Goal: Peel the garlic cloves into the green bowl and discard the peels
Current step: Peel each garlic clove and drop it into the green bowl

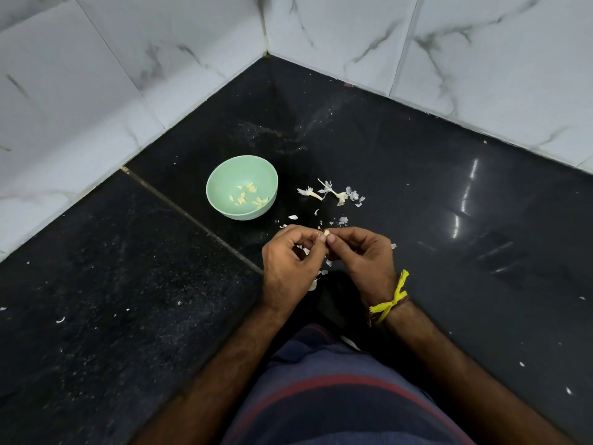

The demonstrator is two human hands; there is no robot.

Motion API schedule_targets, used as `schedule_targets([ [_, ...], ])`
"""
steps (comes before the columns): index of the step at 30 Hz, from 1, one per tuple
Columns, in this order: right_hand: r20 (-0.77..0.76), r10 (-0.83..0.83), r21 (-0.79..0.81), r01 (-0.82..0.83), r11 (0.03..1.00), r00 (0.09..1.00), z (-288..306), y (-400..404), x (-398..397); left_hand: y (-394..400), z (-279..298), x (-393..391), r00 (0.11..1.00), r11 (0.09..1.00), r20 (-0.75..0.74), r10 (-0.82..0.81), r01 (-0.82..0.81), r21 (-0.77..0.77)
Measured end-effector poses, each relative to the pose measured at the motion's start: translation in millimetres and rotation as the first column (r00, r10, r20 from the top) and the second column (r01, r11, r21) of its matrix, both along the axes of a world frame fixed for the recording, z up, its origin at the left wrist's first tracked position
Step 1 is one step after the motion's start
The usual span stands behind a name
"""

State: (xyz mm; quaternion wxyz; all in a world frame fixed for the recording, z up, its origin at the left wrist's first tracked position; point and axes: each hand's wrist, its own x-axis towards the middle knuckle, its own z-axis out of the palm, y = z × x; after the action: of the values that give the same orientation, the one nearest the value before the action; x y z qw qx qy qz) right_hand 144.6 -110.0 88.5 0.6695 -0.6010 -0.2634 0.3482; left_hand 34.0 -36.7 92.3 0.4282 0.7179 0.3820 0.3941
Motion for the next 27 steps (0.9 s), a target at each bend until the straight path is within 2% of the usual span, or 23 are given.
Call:
schedule_targets([
  [4,0.080,0.008,-0.011,-0.007,1.000,0.997,1.3,-0.4,-0.2,2.2,0.6,-1.6,1.000,0.999,-0.023,-0.001,0.003,0.055],
  [9,0.103,0.019,-0.020,-0.017,1.000,0.995,1.2,-1.7,0.3,2.1,-0.8,-2.8,0.999,0.994,-0.034,-0.022,0.025,0.109],
  [27,0.123,0.079,-0.002,-0.079,0.997,0.989,1.4,-0.4,2.9,3.4,-4.0,0.8,1.000,0.994,-0.017,0.004,-0.002,0.106],
])
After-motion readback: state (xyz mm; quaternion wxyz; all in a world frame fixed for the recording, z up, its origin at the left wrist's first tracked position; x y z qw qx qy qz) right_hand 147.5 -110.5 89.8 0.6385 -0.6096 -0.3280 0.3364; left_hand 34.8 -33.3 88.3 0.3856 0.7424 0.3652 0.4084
